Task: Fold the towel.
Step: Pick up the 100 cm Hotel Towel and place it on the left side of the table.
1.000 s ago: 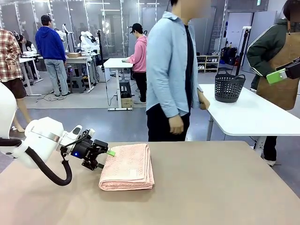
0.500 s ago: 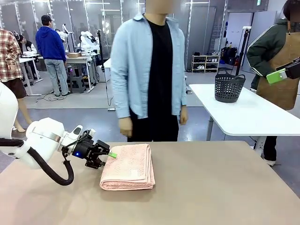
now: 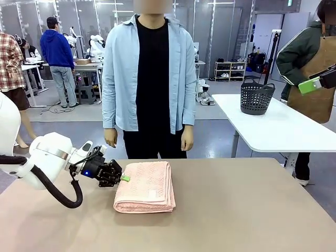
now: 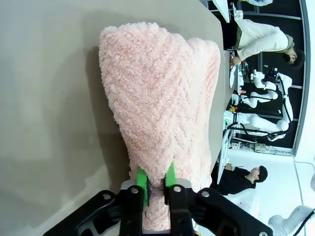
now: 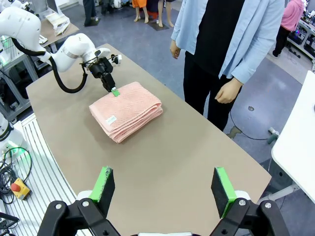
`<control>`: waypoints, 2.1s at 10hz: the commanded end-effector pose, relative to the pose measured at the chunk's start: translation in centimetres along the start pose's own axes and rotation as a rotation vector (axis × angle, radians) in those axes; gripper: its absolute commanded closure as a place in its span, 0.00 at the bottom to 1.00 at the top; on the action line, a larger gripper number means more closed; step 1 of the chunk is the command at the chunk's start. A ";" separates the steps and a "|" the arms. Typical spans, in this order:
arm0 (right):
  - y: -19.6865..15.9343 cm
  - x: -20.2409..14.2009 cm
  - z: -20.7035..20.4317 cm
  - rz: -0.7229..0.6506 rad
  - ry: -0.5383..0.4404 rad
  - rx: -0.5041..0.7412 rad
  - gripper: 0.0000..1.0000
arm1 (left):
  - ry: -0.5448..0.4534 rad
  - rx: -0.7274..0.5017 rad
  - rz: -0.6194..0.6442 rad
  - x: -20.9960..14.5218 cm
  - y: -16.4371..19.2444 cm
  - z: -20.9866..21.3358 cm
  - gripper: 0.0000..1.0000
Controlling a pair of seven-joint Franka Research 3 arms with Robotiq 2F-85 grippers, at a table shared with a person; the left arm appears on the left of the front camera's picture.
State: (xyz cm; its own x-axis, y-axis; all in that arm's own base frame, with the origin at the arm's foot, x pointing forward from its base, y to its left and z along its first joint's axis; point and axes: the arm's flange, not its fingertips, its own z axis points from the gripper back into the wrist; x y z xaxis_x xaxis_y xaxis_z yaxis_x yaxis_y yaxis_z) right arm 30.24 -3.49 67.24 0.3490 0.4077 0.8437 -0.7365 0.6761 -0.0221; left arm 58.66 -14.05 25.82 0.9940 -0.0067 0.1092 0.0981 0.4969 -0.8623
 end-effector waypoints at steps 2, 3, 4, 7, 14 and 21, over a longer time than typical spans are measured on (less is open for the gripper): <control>0.1 0.0 0.0 -0.001 0.003 -0.004 0.00 | -0.005 -0.015 0.002 0.6 -0.4 -0.5 1.00; 0.1 0.0 0.0 -0.001 0.003 -0.004 0.00 | 0.040 -0.015 0.011 0.7 -0.5 -0.7 1.00; 0.1 0.0 0.0 -0.001 0.003 -0.004 0.00 | 0.000 0.000 -0.002 0.1 -0.1 0.0 1.00; 0.1 0.0 0.0 -0.001 0.003 -0.004 0.00 | 0.000 0.000 -0.002 0.1 -0.1 0.0 1.00; 0.1 0.0 0.0 -0.001 0.003 -0.004 0.00 | 0.021 0.072 -0.028 -1.3 1.3 6.0 0.91; 0.1 0.0 0.0 -0.001 0.003 -0.004 0.00 | -0.086 0.138 -0.002 -8.3 8.8 18.7 0.91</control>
State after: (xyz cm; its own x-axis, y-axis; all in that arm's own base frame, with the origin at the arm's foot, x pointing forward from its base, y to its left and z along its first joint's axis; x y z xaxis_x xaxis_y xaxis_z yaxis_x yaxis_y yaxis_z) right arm 30.25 -3.50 67.24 0.3490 0.4073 0.8440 -0.7366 0.6759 -0.0215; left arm 51.74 5.11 26.03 0.9889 0.0712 0.1306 0.0599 0.6134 -0.7875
